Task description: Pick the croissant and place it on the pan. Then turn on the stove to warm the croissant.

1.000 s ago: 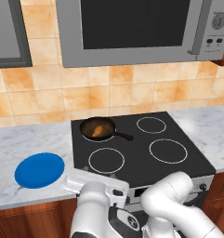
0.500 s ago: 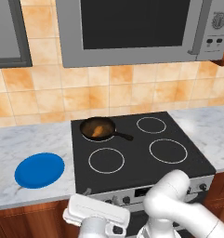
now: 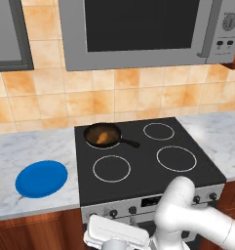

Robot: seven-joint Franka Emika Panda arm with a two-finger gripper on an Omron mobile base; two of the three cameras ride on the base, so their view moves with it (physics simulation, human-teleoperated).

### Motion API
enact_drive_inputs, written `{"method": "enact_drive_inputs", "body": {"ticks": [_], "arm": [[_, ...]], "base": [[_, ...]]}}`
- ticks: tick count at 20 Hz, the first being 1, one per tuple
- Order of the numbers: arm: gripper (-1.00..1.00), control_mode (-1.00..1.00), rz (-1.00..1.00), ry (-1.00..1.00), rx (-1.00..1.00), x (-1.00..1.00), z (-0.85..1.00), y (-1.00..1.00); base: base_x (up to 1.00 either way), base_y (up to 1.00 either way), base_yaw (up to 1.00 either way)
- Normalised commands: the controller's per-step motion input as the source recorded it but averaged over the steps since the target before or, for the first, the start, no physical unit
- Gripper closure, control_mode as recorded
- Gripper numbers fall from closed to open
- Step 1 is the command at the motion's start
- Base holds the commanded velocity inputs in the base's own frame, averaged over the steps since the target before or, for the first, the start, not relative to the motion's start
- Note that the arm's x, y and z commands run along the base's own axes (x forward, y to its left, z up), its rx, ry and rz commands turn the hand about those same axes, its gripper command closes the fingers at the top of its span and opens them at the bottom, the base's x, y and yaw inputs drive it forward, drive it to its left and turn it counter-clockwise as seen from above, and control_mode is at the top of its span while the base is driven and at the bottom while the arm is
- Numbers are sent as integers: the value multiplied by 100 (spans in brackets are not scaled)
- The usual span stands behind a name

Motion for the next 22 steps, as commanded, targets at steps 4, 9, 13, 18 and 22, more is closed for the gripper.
{"method": "enact_drive_inputs", "body": {"ticks": [4, 9, 13, 18, 22], "arm": [[-100, -100, 0, -1, -4, 12, -57, -1], [-100, -100, 0, 0, -3, 5, -56, 0], [-100, -100, 0, 0, 0, 11, -50, 0], [-100, -100, 0, 0, 0, 20, -46, 0], [-100, -100, 0, 0, 0, 34, -42, 0]], "base": [[0, 0, 0], [0, 0, 0], [0, 0, 0], [0, 0, 0], [0, 0, 0]]}}
